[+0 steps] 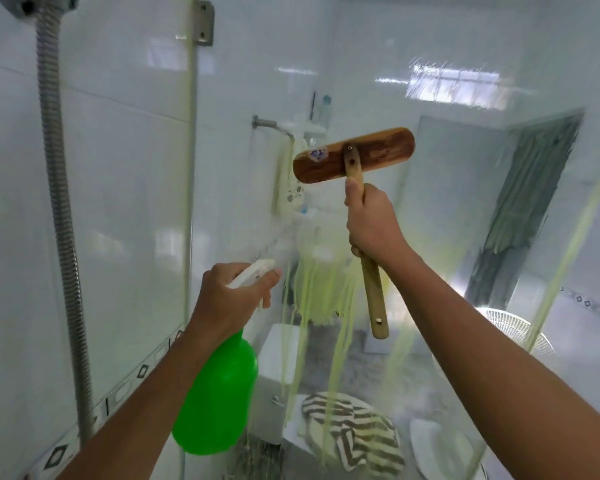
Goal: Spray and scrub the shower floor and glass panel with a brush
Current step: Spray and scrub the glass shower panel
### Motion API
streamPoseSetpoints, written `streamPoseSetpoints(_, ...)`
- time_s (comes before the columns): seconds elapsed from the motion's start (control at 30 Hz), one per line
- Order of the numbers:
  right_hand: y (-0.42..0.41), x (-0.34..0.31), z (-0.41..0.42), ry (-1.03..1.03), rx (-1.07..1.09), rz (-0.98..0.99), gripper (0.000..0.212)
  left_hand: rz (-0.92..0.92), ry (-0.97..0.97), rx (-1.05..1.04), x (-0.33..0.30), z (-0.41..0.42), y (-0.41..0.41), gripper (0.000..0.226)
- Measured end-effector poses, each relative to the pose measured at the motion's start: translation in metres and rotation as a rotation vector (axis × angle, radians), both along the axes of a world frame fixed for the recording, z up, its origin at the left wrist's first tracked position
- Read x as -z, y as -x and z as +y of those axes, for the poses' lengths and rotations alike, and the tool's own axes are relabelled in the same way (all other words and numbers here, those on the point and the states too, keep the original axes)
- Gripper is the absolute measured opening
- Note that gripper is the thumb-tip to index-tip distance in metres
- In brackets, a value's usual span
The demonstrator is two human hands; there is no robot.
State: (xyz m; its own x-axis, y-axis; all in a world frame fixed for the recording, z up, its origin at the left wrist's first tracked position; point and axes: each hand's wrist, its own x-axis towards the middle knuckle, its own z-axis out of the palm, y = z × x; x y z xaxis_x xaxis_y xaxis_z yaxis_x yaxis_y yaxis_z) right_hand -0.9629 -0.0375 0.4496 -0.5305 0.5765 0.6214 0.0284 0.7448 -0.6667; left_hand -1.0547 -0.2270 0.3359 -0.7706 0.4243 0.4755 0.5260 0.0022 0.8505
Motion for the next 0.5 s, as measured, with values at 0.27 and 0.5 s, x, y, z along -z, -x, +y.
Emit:
streamPoseSetpoints(0.27, -0.007, 0.001, -0.011, 0.314, -0.198, 0.096, 0.046, -0.027, -0.041, -0.004, 0.012, 0.015, -0.003, 0.034)
streamPoseSetpoints(0.5, 0.021, 0.02, -0.017, 0.091, -0.027, 0.081, 0.048, -0.05, -0.133, -0.079, 0.024, 0.019, -0.005, 0.035)
